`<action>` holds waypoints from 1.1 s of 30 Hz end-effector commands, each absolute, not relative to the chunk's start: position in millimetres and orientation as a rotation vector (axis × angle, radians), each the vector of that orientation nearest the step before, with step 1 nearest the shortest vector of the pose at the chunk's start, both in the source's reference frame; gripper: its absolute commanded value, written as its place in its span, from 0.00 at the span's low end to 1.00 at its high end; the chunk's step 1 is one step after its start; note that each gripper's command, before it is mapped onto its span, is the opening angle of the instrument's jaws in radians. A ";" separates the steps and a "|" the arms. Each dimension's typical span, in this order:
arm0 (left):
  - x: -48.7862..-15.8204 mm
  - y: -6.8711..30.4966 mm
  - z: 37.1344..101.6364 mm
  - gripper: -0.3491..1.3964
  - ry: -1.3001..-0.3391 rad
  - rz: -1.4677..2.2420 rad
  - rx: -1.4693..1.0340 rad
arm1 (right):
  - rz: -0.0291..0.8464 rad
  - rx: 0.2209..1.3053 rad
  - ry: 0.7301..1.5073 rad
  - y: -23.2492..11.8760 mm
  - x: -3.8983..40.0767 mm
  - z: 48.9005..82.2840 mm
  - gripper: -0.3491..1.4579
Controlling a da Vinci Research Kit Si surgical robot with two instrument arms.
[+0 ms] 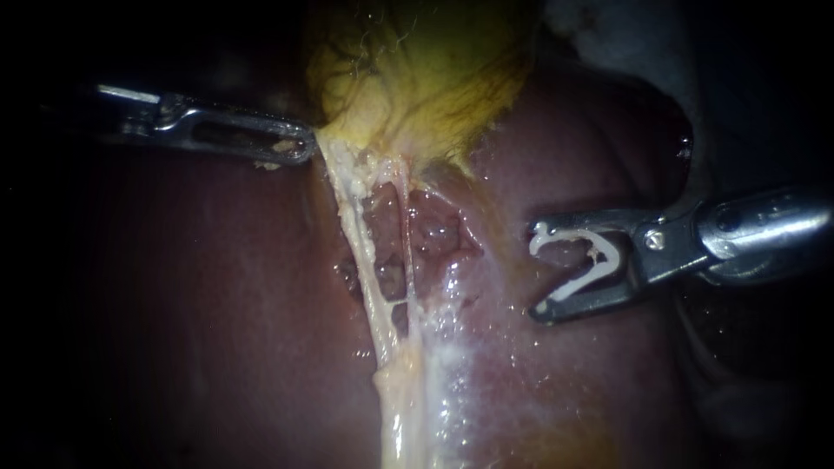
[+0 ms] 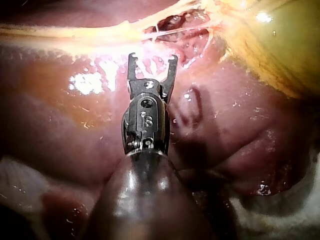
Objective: Clipping first clip left tube
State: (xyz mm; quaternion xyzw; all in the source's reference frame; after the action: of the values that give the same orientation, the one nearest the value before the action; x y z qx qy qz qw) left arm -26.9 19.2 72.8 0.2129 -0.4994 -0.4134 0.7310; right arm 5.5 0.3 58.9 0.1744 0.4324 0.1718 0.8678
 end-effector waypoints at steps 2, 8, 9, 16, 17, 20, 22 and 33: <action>-26.8 19.1 72.7 0.00 -1.099 -0.910 0.468 | 0.361 0.365 0.905 0.3 5.6 58.9 0.49; -26.7 19.2 72.2 0.00 -1.098 -0.912 0.471 | 0.349 0.405 0.940 0.0 7.3 59.4 0.51; -26.7 19.2 72.1 0.00 -1.098 -0.912 0.471 | 0.340 0.416 0.956 -0.1 7.6 59.5 0.51; -26.5 19.3 71.8 0.00 -1.098 -0.912 0.473 | 0.359 0.583 1.032 -1.0 9.6 60.7 0.51; -26.5 19.3 71.8 0.00 -1.098 -0.912 0.474 | 0.363 0.600 1.040 -1.1 9.9 60.9 0.50; -26.4 19.3 71.7 0.00 -1.098 -0.912 0.475 | 0.374 0.650 1.062 -1.3 11.0 61.9 0.50; -26.3 19.3 71.7 0.00 -1.098 -0.911 0.475 | 0.386 0.682 1.075 -1.4 11.6 62.5 0.50; -26.2 19.3 71.6 0.00 -1.098 -0.911 0.475 | 0.409 0.847 1.130 -1.5 14.6 66.9 0.50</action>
State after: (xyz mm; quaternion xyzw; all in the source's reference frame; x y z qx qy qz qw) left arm -26.2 19.3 71.6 0.2159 -0.4986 -0.4140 0.7304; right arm 14.8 -1.5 67.3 0.3930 0.5167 0.1854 0.7377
